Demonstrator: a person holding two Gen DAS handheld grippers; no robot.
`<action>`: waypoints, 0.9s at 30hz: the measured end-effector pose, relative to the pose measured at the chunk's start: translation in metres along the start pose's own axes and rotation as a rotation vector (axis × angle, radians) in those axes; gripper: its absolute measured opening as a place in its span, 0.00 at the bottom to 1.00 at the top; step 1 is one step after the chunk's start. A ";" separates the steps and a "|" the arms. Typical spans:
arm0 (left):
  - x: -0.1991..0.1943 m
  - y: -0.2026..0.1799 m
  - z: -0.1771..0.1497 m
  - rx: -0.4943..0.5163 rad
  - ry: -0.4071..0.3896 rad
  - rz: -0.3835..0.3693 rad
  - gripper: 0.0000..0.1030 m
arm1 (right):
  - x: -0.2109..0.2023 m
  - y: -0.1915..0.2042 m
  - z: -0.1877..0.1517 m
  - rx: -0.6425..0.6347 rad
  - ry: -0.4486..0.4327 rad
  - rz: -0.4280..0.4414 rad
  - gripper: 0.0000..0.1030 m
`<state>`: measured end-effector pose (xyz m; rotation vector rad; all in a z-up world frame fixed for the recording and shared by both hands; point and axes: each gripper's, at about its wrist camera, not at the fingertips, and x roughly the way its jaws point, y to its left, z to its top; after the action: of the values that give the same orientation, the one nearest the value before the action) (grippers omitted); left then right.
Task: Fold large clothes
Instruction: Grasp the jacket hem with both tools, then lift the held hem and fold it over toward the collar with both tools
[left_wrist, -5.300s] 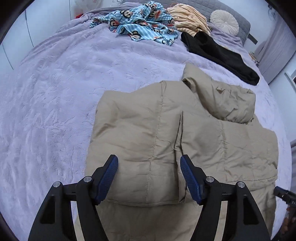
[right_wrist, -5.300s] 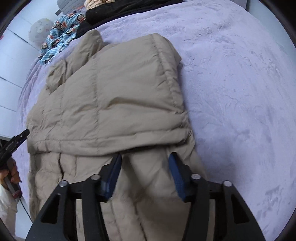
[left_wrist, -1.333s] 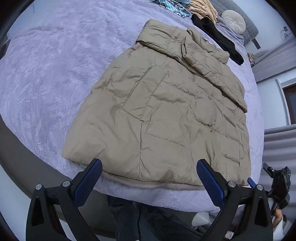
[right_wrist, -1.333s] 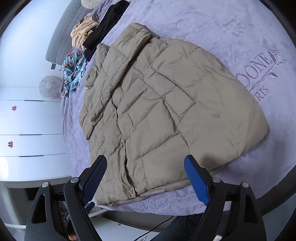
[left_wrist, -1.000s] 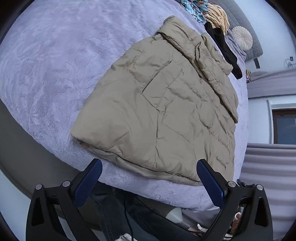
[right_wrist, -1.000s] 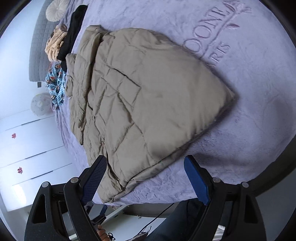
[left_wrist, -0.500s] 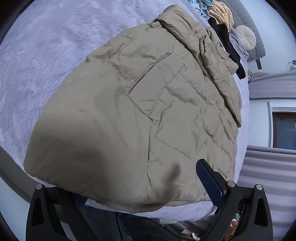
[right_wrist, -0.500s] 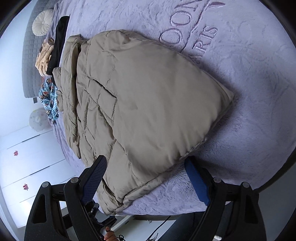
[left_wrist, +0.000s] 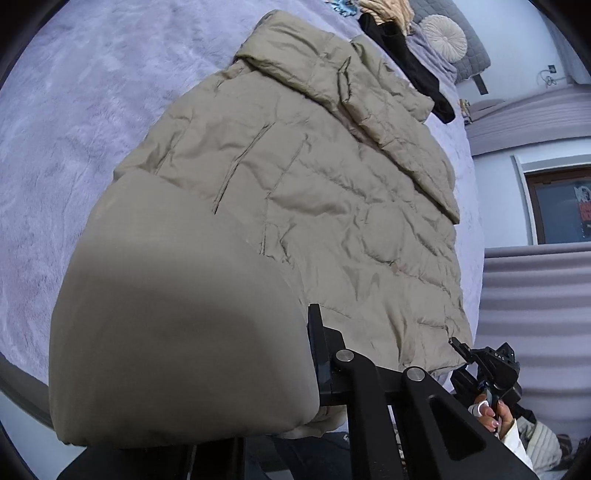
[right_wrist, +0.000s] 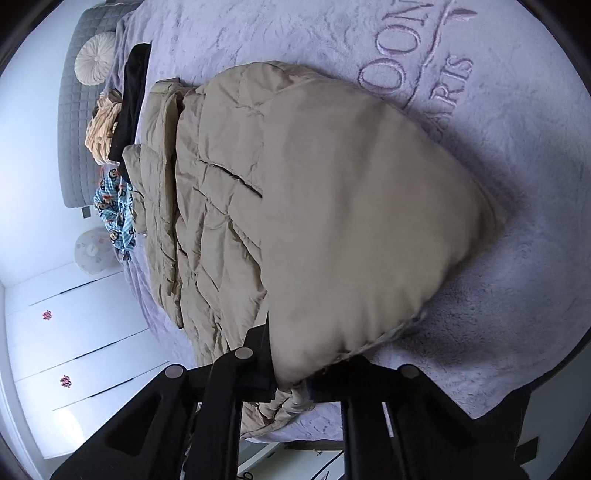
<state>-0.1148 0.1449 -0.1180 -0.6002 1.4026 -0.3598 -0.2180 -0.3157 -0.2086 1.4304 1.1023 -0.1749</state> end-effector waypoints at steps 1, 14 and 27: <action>-0.004 -0.003 0.004 0.017 -0.009 -0.010 0.12 | -0.001 0.004 -0.001 -0.014 -0.011 0.006 0.10; -0.063 -0.075 0.084 0.168 -0.223 -0.028 0.12 | -0.027 0.105 0.024 -0.313 -0.077 0.041 0.09; -0.019 -0.128 0.236 0.081 -0.398 0.164 0.12 | 0.028 0.281 0.136 -0.680 -0.010 0.034 0.08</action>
<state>0.1288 0.0952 -0.0137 -0.4564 1.0406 -0.1533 0.0576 -0.3544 -0.0644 0.8343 0.9963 0.2054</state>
